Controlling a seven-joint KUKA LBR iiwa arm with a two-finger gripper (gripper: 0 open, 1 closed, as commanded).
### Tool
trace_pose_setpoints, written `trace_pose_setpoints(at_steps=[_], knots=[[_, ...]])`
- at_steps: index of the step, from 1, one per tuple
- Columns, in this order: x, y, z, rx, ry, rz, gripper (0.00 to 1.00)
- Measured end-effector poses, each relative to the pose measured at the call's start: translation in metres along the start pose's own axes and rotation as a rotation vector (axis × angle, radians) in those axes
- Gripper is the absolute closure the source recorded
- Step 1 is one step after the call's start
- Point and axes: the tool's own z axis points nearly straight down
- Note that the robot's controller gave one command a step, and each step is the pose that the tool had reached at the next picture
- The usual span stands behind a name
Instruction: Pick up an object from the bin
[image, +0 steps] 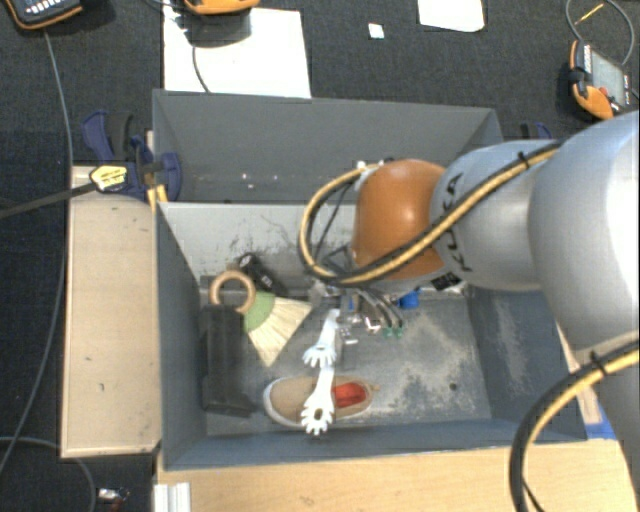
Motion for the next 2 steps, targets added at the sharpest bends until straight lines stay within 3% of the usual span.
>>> trace_pose_setpoints(at_steps=[1,2], knots=[[-0.01,0.05,0.003,0.01,-0.027,-0.515,0.0],[-0.001,0.0,0.0,0.003,-0.002,-0.024,1.0]])
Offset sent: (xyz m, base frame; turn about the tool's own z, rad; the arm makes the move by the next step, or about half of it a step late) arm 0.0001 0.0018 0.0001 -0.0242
